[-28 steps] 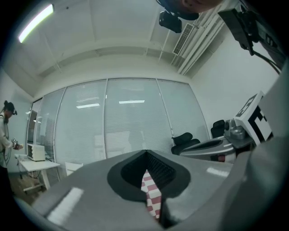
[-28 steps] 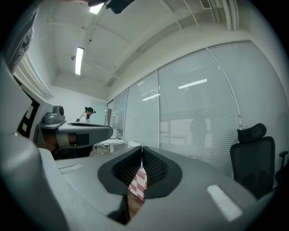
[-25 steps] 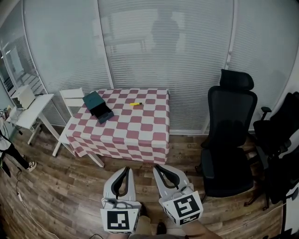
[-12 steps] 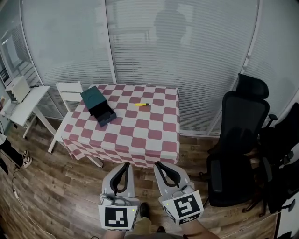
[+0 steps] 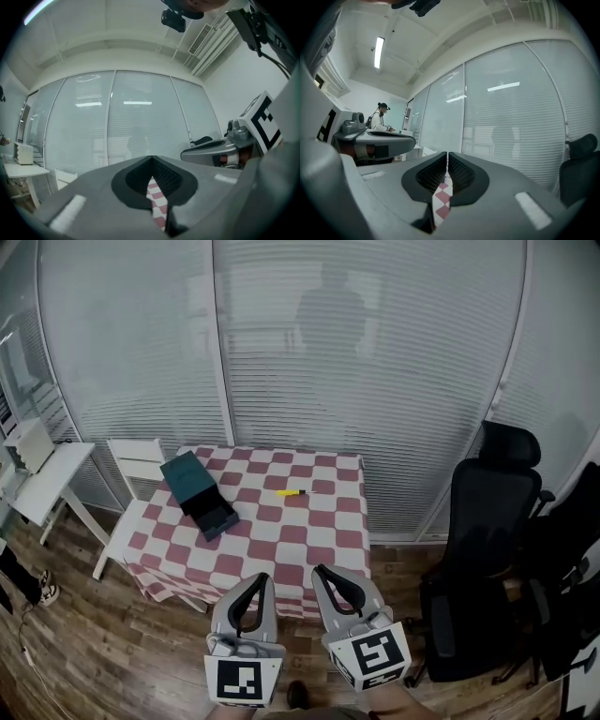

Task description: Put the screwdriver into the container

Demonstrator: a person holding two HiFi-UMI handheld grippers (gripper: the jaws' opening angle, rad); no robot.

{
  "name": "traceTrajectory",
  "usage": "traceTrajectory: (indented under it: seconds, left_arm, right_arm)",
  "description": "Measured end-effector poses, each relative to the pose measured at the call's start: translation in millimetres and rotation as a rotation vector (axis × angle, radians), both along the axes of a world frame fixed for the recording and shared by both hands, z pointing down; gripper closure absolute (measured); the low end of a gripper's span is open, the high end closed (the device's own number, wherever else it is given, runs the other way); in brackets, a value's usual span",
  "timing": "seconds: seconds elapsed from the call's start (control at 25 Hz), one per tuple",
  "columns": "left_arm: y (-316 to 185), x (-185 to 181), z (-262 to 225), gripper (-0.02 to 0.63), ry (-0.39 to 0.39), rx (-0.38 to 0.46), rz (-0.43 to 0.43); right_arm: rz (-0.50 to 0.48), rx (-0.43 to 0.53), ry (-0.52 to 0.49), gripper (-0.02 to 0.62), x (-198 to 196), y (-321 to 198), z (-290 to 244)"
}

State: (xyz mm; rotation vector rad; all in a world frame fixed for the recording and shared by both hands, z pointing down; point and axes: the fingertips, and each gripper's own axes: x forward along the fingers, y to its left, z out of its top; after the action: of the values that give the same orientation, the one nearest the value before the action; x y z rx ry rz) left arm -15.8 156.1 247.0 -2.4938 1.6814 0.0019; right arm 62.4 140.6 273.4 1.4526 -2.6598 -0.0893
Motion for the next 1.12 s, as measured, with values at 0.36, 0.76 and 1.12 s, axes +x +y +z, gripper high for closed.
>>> traceTrajectory:
  seconds: [0.36, 0.76, 1.12]
  left_arm:
    - [-39, 5, 9, 0.606, 0.000, -0.018, 0.035]
    - [-110, 20, 31, 0.606, -0.016, -0.069, 0.008]
    - [-184, 37, 23, 0.606, -0.035, -0.067, -0.071]
  right_arm:
    - [0.047, -0.008, 0.013, 0.560, 10, -36, 4]
    - [0.016, -0.046, 0.006, 0.560, 24, -109, 24]
    - [-0.079, -0.038, 0.003, 0.560, 37, -191, 16]
